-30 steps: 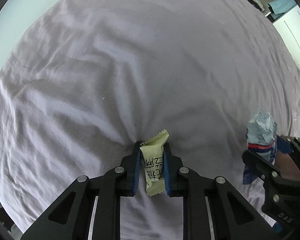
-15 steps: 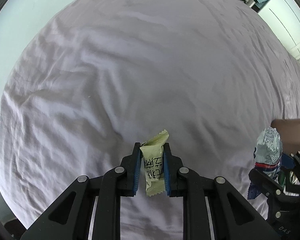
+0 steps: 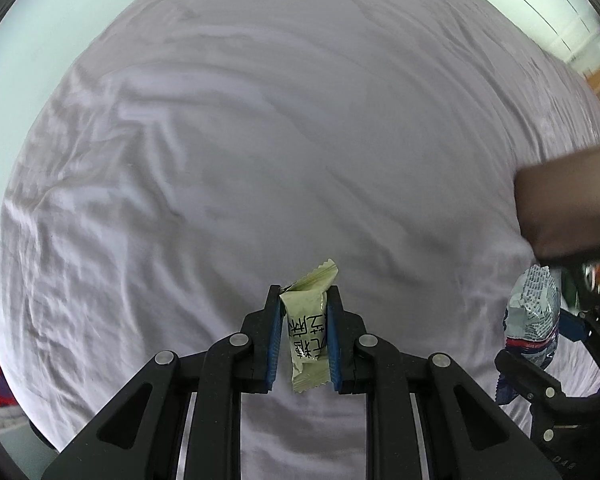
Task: Organize snacks
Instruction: 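Lift both held snacks and carry them back over the green tray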
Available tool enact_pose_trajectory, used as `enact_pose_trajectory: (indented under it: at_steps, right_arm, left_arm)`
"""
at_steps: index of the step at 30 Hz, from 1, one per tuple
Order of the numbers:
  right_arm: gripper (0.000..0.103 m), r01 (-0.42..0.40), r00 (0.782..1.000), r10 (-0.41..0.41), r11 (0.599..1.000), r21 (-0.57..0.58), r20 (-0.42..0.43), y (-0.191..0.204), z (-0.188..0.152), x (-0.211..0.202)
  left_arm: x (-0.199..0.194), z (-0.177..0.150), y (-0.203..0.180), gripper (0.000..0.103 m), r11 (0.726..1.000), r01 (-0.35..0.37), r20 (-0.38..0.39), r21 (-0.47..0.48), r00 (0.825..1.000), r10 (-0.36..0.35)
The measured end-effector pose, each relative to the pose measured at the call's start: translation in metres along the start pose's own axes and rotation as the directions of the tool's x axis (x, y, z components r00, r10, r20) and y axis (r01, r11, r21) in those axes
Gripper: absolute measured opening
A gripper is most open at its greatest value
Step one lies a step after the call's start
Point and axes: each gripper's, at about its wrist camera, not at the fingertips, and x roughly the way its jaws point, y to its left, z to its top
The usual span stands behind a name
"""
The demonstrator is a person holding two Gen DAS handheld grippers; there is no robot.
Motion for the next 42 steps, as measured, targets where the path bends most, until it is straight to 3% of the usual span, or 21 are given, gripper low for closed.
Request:
enact_pose_trajectory:
  at_steps: [11, 23, 31, 42]
  right_arm:
    - [0.064, 0.023, 1.000, -0.022, 0.996, 0.082, -0.006, -0.028, -0.049, -0.013]
    - [0.064, 0.045, 0.999, -0.044, 0.986, 0.162, -0.011, -0.062, -0.094, -0.029]
    - [0.064, 0.057, 0.998, -0.062, 0.964, 0.261, 0.012, -0.098, -0.122, -0.043]
    - [0.064, 0.131, 0.987, -0.158, 0.903, 0.410, 0.032, -0.171, -0.162, -0.077]
  left_arm:
    - [-0.009, -0.038, -0.057, 0.016, 0.985, -0.005, -0.008, 0.170, 1.000, 0.006]
    - [-0.005, -0.043, -0.128, 0.016, 0.945, -0.004, -0.003, 0.327, 1.000, 0.005]
    - [-0.005, -0.068, -0.186, 0.016, 0.875, -0.013, 0.014, 0.484, 1.000, 0.007]
    - [-0.007, -0.099, -0.272, 0.016, 0.770, 0.057, -0.020, 0.636, 0.998, -0.058]
